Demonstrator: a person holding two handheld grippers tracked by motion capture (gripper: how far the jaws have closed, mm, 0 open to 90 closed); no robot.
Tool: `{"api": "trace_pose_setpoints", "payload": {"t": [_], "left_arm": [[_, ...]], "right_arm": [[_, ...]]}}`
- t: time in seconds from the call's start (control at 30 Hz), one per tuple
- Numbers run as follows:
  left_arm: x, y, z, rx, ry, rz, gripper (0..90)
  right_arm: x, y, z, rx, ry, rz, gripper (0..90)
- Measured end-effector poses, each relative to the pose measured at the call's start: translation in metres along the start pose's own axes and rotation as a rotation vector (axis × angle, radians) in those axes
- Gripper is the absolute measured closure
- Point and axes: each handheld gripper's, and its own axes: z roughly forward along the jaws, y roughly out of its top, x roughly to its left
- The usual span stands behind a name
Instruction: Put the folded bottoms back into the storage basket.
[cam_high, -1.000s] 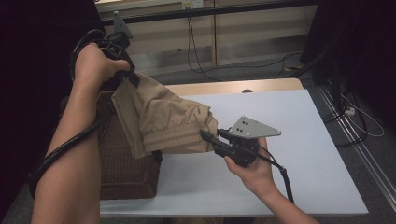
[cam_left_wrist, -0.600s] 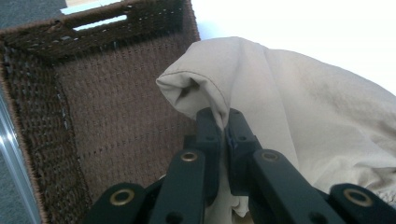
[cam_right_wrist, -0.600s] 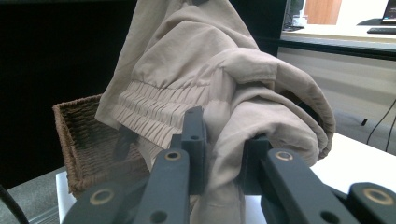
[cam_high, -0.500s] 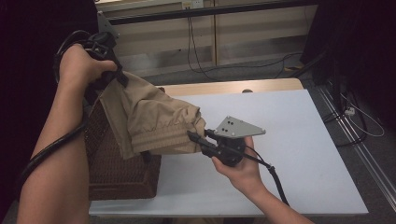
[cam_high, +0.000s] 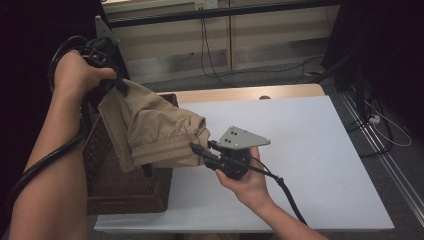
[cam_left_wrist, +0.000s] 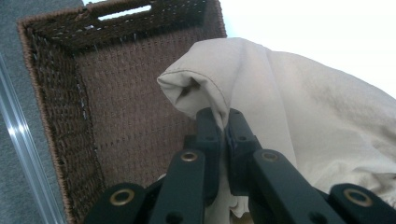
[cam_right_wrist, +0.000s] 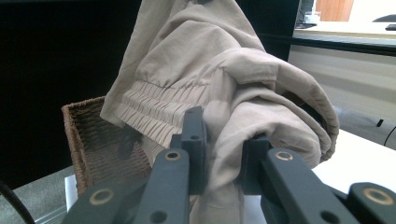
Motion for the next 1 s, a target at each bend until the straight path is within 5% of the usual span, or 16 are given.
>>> {"api": "trace_pose_setpoints", "payload": {"t": [1.0], "left_arm": [[0.024,-0.006,0.001,0.000,0.010,-0.024,86.6]], "right_arm": [[0.011,-0.002,0.022,0.015,0.033,-0.005,77.0]]}}
